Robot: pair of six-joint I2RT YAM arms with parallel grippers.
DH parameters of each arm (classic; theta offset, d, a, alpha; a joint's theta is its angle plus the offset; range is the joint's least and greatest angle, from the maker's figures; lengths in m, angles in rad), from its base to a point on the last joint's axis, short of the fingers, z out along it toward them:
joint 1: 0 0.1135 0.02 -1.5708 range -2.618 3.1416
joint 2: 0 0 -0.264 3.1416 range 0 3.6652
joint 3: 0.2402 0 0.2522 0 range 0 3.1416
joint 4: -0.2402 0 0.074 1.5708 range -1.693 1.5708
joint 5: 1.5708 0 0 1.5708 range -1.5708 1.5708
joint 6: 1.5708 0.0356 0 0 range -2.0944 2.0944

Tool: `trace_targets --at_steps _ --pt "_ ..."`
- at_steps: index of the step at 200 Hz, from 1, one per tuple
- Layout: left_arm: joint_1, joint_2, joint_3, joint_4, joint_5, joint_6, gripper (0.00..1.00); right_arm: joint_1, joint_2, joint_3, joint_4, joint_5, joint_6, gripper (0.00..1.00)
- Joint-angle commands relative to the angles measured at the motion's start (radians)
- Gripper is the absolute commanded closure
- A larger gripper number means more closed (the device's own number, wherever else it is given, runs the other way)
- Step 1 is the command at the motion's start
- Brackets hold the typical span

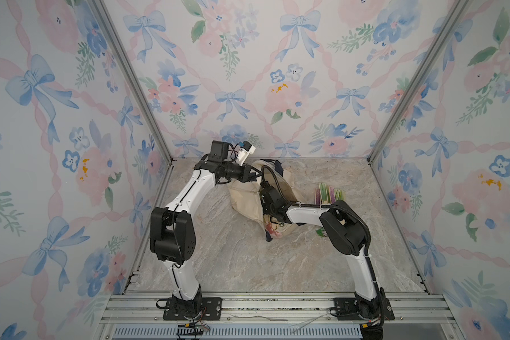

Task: Take out the folding fans from the tote bags
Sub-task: Pick up the folding fan from the canvas bag.

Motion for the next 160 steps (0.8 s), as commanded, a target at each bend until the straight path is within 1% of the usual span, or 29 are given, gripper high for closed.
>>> trace_targets --at_steps 1,36,78,126,160 --pt "-0.012 -0.005 0.025 0.032 0.058 0.007 1.0 -0.011 -0.053 -0.067 0.045 -0.068 -0.018 0.83" --pt "-0.012 -0.006 0.011 0.033 0.054 0.01 1.0 -0.025 -0.114 -0.154 0.172 -0.114 -0.011 0.86" --pt "-0.009 -0.001 -0.011 0.032 0.048 0.012 1.0 -0.031 -0.204 -0.322 0.465 -0.208 -0.042 0.86" --pt "-0.008 0.007 -0.006 0.032 0.048 0.007 1.0 -0.025 -0.275 -0.457 0.681 -0.208 -0.027 0.85" --pt "-0.009 0.013 0.004 0.033 0.054 0.001 1.0 -0.029 -0.277 -0.498 0.793 -0.206 -0.001 0.85"
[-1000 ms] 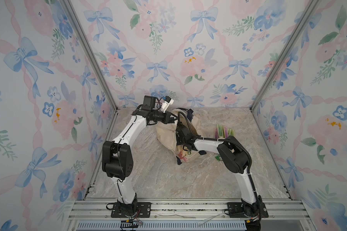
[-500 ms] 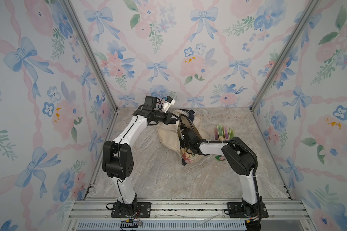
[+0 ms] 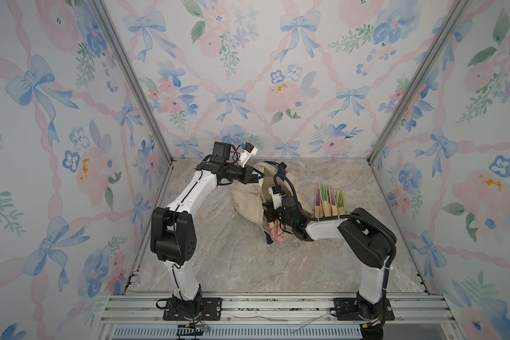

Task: Take out the folding fans from the tote bags
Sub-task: Pick up the folding fan from the canvas bag.

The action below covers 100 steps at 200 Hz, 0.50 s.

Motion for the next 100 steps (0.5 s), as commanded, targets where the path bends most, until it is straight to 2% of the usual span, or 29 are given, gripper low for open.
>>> trace_targets --at_steps 1,37,78,100 --pt "0.001 0.01 0.015 0.032 0.032 0.002 1.0 -0.009 -0.023 -0.027 0.161 -0.015 0.021 0.85" --pt "0.004 -0.001 0.014 0.032 0.03 0.003 1.0 -0.028 -0.022 -0.059 0.305 -0.054 0.111 0.84" --pt "0.011 -0.008 0.013 0.032 0.03 0.003 1.0 -0.047 -0.067 -0.068 0.206 -0.065 0.167 0.84" --pt "0.017 -0.01 0.013 0.032 0.036 0.006 1.0 -0.05 -0.071 -0.104 0.228 -0.06 0.168 0.84"
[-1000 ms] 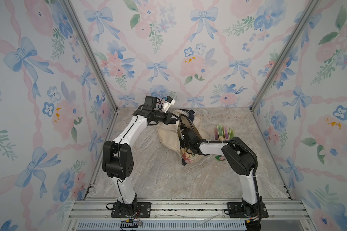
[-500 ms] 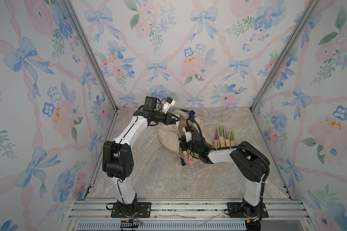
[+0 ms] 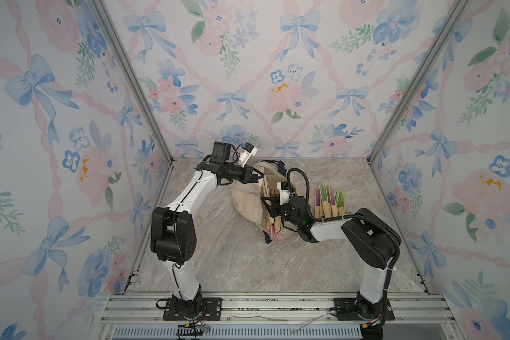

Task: Take out the folding fans from the tote bags
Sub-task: Pick up the folding fan from the canvas bag, then place the folding fan at the center of the board.

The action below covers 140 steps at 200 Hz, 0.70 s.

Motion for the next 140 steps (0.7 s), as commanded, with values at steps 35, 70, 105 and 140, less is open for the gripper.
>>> trace_targets --at_steps 35,70,105,140 --pt "0.021 -0.006 0.002 0.033 0.028 0.003 1.0 -0.012 -0.06 -0.097 0.077 -0.013 0.022 0.84" --pt "0.03 -0.004 -0.005 0.032 0.026 0.005 1.0 -0.009 -0.13 -0.164 0.065 -0.035 -0.02 0.84" --pt "0.033 0.004 -0.002 0.032 0.029 0.007 1.0 -0.005 -0.237 -0.222 -0.011 -0.053 -0.091 0.84" --pt "0.04 0.008 0.013 0.032 0.022 0.007 1.0 0.007 -0.394 -0.255 -0.159 -0.082 -0.178 0.83"
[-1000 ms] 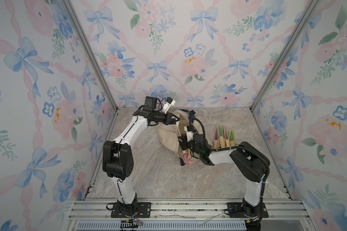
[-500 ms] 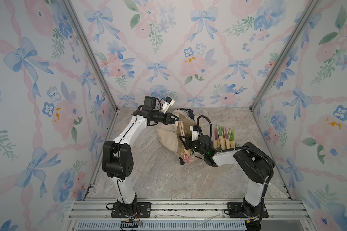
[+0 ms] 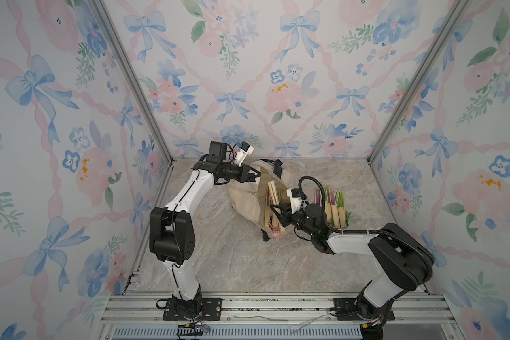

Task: Take out the folding fans from the tote bags
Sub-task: Place the folding fan at the center of the board.

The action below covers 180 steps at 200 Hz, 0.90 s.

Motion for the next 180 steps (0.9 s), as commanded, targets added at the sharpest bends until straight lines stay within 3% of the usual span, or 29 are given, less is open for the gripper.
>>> trace_targets --at_steps 1,45,89,128,158,180 --pt "0.011 0.007 0.013 0.032 0.022 0.007 1.0 0.01 -0.097 -0.026 -0.1 -0.031 -0.086 0.83" --pt "0.012 0.014 0.018 0.032 0.022 0.002 1.0 0.015 -0.304 -0.047 -0.274 -0.056 -0.166 0.83" --pt "0.012 0.011 0.01 0.032 0.019 0.0 1.0 -0.017 -0.545 -0.041 -0.476 0.005 -0.245 0.83" --pt "0.012 0.009 0.01 0.032 0.022 -0.002 1.0 -0.144 -0.671 -0.025 -0.679 0.118 -0.229 0.83" --pt "0.01 0.004 0.004 0.032 0.024 -0.002 1.0 -0.3 -0.657 -0.014 -0.801 0.141 -0.175 0.84" --pt "0.012 -0.007 -0.002 0.033 0.023 0.001 1.0 -0.385 -0.62 -0.012 -0.855 0.239 -0.121 0.83"
